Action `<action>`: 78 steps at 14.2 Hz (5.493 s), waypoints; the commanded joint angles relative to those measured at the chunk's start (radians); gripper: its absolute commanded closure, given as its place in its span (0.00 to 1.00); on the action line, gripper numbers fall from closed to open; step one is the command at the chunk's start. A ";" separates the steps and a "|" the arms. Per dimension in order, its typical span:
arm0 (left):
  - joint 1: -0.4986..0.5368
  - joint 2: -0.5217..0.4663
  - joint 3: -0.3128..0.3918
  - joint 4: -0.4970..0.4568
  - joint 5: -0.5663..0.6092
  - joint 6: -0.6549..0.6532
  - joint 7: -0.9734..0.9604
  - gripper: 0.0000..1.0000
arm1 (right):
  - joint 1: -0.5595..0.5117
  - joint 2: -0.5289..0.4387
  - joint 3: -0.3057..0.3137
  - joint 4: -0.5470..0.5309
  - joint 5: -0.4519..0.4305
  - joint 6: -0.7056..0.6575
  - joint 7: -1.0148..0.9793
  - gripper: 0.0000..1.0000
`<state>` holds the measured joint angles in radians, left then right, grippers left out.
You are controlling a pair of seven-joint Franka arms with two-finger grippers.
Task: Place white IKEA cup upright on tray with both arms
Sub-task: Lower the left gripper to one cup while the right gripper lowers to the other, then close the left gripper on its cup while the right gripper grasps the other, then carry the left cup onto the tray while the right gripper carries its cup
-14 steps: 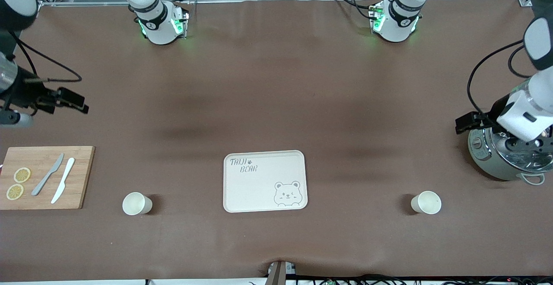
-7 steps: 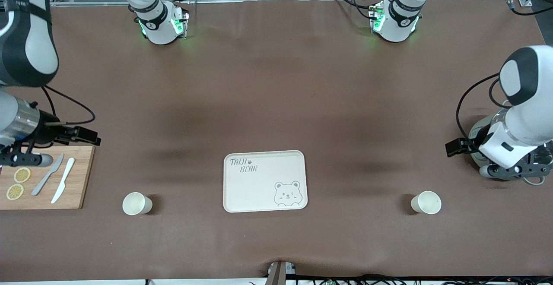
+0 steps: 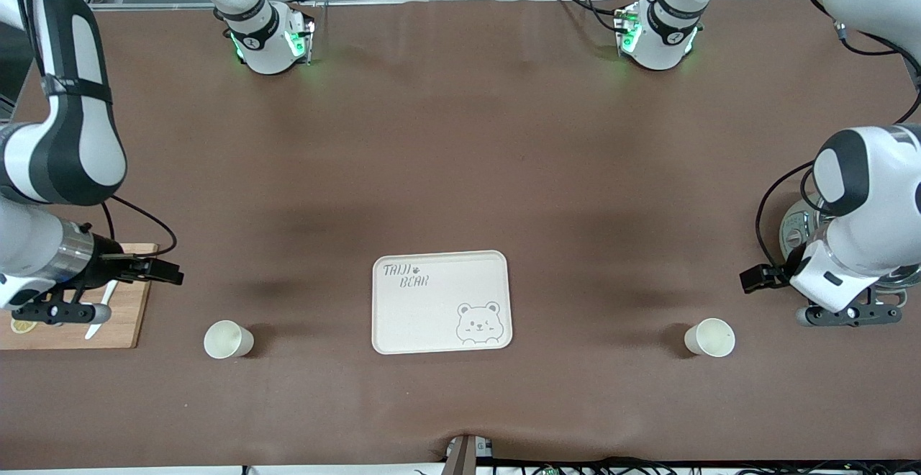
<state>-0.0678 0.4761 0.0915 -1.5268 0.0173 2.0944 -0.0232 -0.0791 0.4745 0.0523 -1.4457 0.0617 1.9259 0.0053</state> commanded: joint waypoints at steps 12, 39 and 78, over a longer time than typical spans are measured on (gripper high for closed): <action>0.028 0.231 -0.009 0.014 -0.016 0.329 0.011 0.00 | 0.002 0.229 0.009 0.039 -0.003 0.263 -0.013 0.00; 0.010 0.280 -0.013 0.089 -0.092 0.370 -0.050 1.00 | 0.002 0.398 0.009 0.122 -0.003 0.429 -0.108 0.00; -0.682 0.305 0.154 0.232 -0.074 0.136 -1.139 1.00 | 0.176 0.365 0.018 0.249 0.003 0.171 0.267 1.00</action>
<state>-0.7261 0.7701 0.2278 -1.3101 -0.0657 2.2402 -1.1260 0.0749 0.8549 0.0719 -1.1956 0.0614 2.1190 0.2015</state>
